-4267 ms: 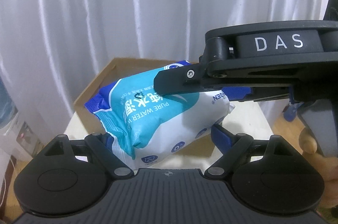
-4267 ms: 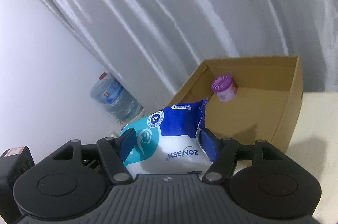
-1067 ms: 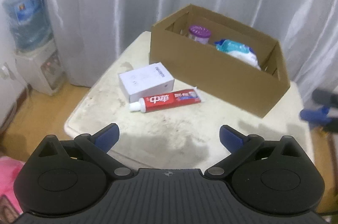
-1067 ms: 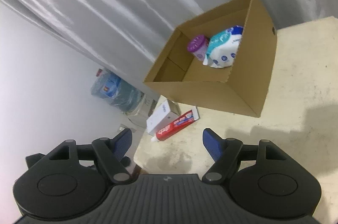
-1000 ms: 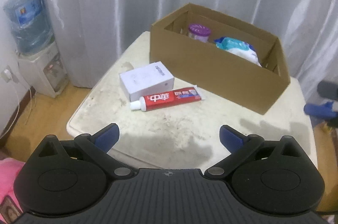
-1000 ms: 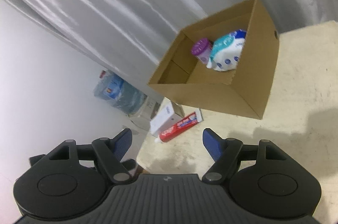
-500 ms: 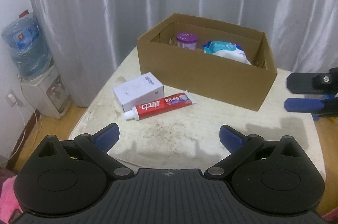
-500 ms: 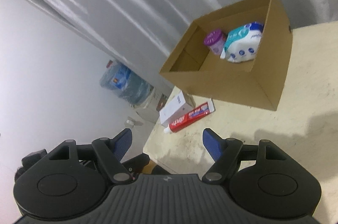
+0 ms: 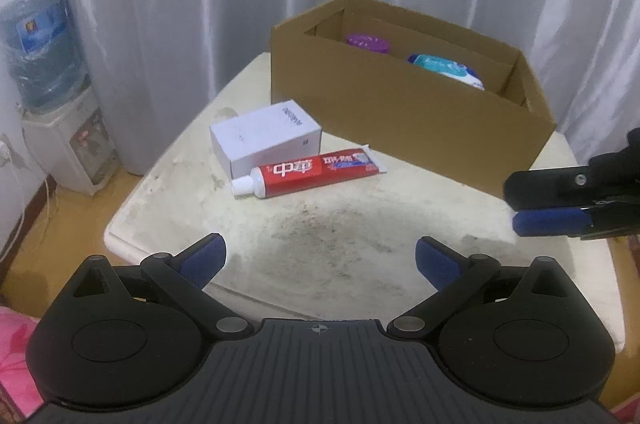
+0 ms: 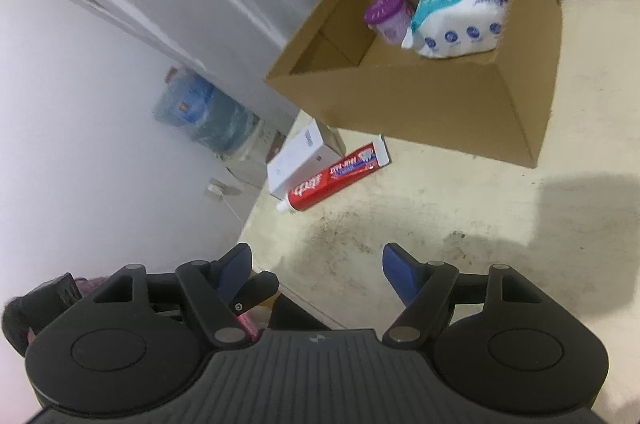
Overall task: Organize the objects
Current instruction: 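Withdraw the right gripper and move it toward the red toothpaste tube, then lower the right gripper over the toothpaste tube's cap end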
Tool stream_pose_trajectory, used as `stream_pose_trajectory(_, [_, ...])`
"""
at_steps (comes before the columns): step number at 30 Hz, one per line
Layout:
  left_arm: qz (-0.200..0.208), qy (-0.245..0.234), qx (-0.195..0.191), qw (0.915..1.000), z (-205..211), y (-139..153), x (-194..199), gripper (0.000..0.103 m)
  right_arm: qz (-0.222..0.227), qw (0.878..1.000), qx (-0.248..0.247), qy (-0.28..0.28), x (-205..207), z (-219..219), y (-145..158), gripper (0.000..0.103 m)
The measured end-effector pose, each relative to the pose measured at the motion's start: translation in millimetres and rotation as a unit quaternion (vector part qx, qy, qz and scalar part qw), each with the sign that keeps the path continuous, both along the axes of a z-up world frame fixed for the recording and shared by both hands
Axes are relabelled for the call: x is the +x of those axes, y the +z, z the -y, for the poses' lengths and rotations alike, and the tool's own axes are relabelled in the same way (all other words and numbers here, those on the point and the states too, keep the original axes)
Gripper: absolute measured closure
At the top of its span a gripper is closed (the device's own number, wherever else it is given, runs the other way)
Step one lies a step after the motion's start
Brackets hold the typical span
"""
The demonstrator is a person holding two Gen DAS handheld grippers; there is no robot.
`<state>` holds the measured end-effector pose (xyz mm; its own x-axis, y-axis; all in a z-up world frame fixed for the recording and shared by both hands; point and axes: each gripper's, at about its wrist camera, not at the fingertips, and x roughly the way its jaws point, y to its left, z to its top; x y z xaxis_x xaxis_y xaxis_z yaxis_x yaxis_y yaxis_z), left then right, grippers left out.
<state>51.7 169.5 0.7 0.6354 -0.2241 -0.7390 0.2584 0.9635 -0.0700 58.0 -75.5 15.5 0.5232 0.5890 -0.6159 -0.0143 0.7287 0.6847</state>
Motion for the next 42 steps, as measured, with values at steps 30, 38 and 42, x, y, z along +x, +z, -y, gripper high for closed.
stream_pose_trajectory(30, [-0.024,-0.013,-0.086,0.9960,-37.5,-60.2,97.4,0.020,-0.055,0.996,-0.072,0.010,97.4,-52.4,-54.5,0.042])
stream_pose_trajectory(38, [-0.030,-0.050,-0.087,0.9945,-35.3,-57.6,83.8,0.021,-0.067,0.996,-0.064,-0.001,97.4,-47.7,-60.9,0.042])
stream_pose_trajectory(42, [-0.057,-0.096,-0.118,0.9868,-33.5,-54.5,62.3,0.021,-0.067,0.996,-0.062,-0.004,95.0,-45.3,-59.3,0.041])
